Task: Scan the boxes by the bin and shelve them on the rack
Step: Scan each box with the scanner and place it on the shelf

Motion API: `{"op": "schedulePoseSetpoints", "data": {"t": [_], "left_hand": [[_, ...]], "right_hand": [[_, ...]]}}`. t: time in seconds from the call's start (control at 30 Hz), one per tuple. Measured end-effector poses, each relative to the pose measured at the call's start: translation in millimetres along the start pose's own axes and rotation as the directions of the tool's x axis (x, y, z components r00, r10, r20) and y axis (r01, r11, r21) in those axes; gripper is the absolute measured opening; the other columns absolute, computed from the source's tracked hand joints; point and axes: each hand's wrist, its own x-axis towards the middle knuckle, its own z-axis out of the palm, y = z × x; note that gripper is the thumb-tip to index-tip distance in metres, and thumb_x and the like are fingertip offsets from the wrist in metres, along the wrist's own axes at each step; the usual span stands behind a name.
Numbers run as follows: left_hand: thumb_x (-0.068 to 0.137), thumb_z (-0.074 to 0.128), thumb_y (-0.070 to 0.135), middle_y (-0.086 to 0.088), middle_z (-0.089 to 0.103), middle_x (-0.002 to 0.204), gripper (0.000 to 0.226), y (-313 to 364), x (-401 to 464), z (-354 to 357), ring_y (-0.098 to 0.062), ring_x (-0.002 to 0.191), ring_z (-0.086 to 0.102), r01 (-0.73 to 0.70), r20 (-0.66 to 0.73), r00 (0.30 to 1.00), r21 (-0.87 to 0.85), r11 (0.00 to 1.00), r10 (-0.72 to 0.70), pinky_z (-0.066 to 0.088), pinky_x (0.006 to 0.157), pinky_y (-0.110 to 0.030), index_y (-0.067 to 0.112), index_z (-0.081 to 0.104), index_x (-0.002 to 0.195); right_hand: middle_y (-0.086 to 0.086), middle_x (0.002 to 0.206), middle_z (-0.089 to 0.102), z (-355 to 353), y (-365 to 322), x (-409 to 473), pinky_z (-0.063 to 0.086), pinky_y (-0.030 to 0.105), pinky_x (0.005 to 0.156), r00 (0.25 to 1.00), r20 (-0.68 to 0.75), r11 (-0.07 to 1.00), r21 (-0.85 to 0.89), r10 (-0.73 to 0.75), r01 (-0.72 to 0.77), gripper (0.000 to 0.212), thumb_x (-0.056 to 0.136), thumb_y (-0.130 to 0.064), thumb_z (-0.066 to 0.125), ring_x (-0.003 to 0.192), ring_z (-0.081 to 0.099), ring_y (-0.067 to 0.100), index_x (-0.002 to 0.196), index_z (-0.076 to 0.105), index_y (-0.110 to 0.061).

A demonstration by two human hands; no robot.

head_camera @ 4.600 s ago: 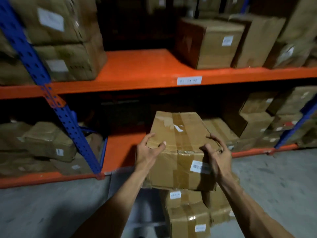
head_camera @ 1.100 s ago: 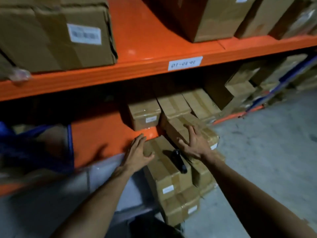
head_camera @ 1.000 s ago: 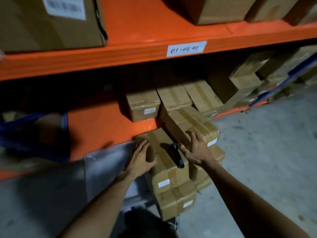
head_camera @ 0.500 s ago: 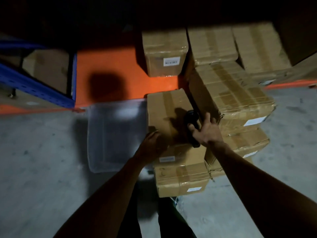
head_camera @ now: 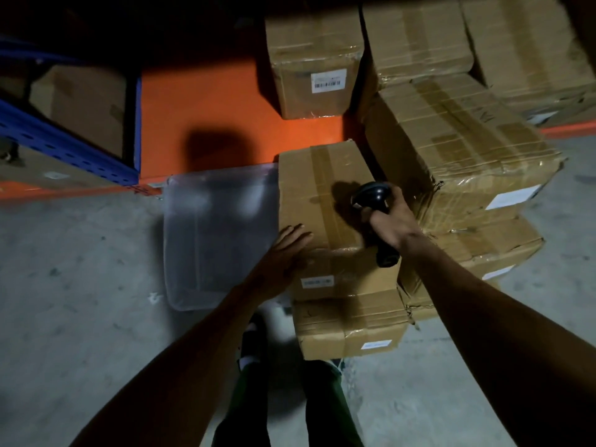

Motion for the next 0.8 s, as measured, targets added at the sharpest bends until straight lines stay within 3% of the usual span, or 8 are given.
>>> {"op": "schedulePoseSetpoints", "data": {"t": [0.13,0.2,0.27,0.37,0.47,0.6,0.67,0.8], "left_hand": [[0.107,0.035,0.043,0.005,0.012,0.166,0.052,-1,1,2,-0.006,0.150,-0.001,0.066,0.020,0.998,-0.044,0.997,-0.066,0.003,0.120,-0.029,0.031,0.026,0.156],[0.107,0.038,0.037,0.003,0.019,0.165,0.048,4,4,3,-0.012,0.152,0.005,0.088,-0.018,0.996,-0.049,0.995,-0.089,0.009,0.124,-0.037,0.030,0.033,0.153],[0.105,0.044,0.027,-0.003,0.029,0.162,0.044,12,7,1,-0.021,0.152,0.015,0.057,-0.058,0.997,-0.041,0.997,-0.060,0.018,0.123,-0.045,0.028,0.042,0.150],[0.103,0.048,0.012,-0.006,0.035,0.159,0.051,20,9,-5,-0.031,0.150,0.022,-0.041,-0.082,0.996,-0.024,0.999,0.039,0.030,0.118,-0.053,0.034,0.041,0.148],[0.100,0.043,0.000,0.001,0.017,0.166,0.070,19,12,-13,-0.028,0.154,0.009,-0.077,-0.002,0.997,-0.007,0.997,0.077,0.018,0.123,-0.051,0.048,0.027,0.148],[0.087,0.050,-0.013,-0.003,0.017,0.165,0.075,21,25,-27,-0.034,0.152,0.012,-0.184,0.068,0.983,0.210,0.960,0.173,0.031,0.117,-0.055,0.038,0.049,0.142],[0.088,0.050,-0.009,-0.003,0.015,0.166,0.074,22,29,-35,-0.036,0.151,0.014,-0.202,0.114,0.978,0.316,0.927,0.175,0.037,0.112,-0.058,0.039,0.046,0.145],[0.093,0.044,-0.006,0.001,-0.010,0.167,0.088,10,20,-38,-0.037,0.153,0.000,-0.284,0.380,0.919,0.463,0.840,0.102,0.033,0.114,-0.060,0.053,0.014,0.152]], "right_hand": [[-0.018,0.119,0.049,-7,21,-42,0.058,0.042,0.087,0.994,0.027,0.946,0.309,-0.110,0.097,0.068,0.096,-0.005,0.061,0.108,0.060,0.018,0.144,0.033,-0.044],[-0.012,0.121,0.051,-5,33,-68,0.063,0.039,0.074,0.993,0.006,0.904,0.413,-0.119,0.106,0.066,0.098,-0.001,0.057,0.100,0.067,0.023,0.135,0.035,-0.050],[0.008,0.128,0.056,4,49,-93,0.060,0.035,0.069,0.992,-0.054,0.904,0.408,-0.111,0.124,0.065,0.098,-0.002,0.057,0.096,0.068,0.026,0.132,0.036,-0.054],[0.015,0.139,0.051,27,72,-125,0.056,0.042,0.077,0.988,-0.121,0.908,0.396,-0.099,0.139,0.064,0.099,-0.011,0.060,0.107,0.061,0.031,0.133,0.034,-0.058],[-0.018,0.130,0.050,52,83,-153,0.057,0.048,0.091,0.973,-0.208,0.926,0.338,-0.099,0.166,0.058,0.093,-0.043,0.068,0.113,0.059,0.014,0.137,0.033,-0.062],[-0.033,0.122,0.052,76,89,-167,0.057,0.046,0.097,0.954,-0.274,0.936,0.289,-0.122,0.203,0.069,0.072,-0.085,0.063,0.113,0.060,0.004,0.133,0.036,-0.067],[-0.041,0.118,0.055,84,89,-168,0.059,0.039,0.093,0.943,-0.295,0.934,0.269,-0.152,0.235,0.067,0.073,-0.087,0.061,0.109,0.063,-0.002,0.132,0.036,-0.068],[-0.055,0.111,0.050,99,89,-168,0.056,0.015,0.082,0.945,-0.279,0.930,0.273,-0.169,0.247,0.056,0.082,-0.073,0.064,0.107,0.054,-0.023,0.127,0.033,-0.069]]}}
